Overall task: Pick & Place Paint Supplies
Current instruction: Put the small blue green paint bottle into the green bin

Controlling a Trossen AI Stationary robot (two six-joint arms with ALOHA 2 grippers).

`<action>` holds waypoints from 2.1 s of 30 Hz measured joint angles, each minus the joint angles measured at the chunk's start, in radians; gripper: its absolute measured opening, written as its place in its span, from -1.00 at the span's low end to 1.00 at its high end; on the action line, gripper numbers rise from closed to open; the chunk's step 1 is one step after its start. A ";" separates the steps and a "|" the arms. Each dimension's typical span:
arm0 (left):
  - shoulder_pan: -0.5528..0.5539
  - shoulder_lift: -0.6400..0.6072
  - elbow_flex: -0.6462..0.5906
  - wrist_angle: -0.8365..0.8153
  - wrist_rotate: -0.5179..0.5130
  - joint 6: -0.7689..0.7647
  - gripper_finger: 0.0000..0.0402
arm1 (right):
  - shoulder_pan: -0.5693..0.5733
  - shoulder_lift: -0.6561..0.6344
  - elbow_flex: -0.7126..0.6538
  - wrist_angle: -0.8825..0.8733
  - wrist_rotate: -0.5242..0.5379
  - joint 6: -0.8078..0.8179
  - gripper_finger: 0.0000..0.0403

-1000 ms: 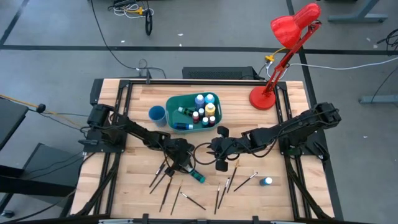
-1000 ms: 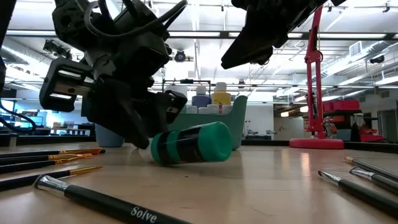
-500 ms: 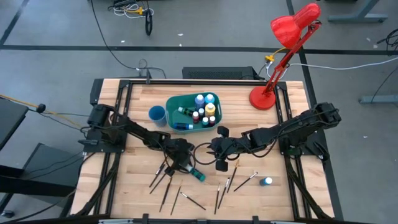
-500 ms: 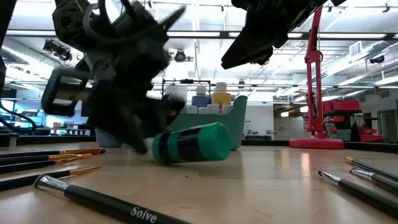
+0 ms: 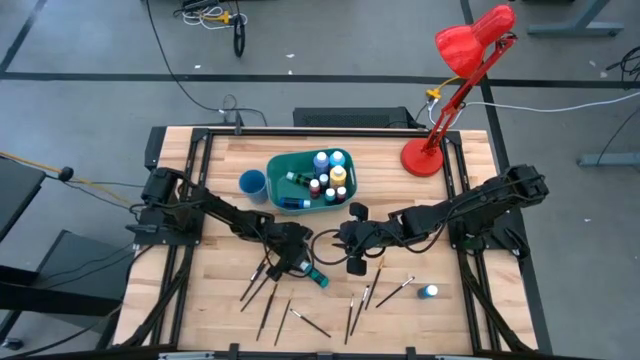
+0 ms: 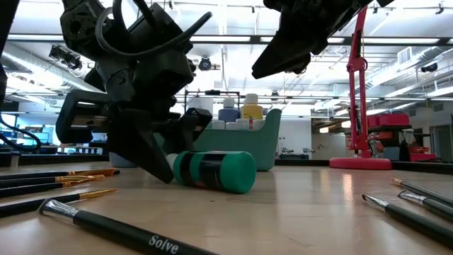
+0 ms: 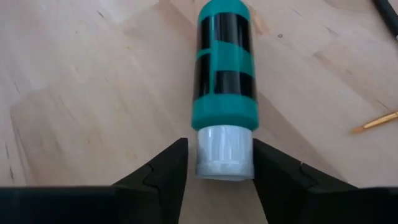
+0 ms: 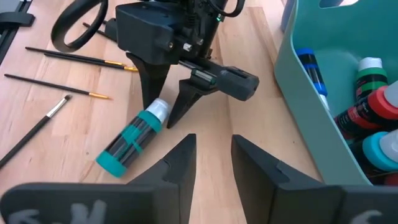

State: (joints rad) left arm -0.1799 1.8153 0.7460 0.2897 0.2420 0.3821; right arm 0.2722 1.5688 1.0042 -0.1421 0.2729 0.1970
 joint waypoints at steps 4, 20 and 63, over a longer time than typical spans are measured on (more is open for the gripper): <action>0.000 0.000 0.000 0.003 0.000 0.001 -0.27 | 0.000 0.000 0.000 0.000 0.000 0.000 -0.49; -0.046 -0.241 0.169 -0.599 -0.549 0.246 -0.31 | 0.000 0.000 -0.001 -0.002 0.076 -0.126 -0.49; 0.072 -0.051 0.313 -0.564 -1.099 1.444 -0.16 | -0.001 0.000 -0.001 -0.307 0.296 0.019 -0.49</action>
State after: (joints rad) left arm -0.1081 1.7647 1.0592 -0.2746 -0.8574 1.8263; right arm 0.2710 1.5688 1.0035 -0.4492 0.5686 0.2161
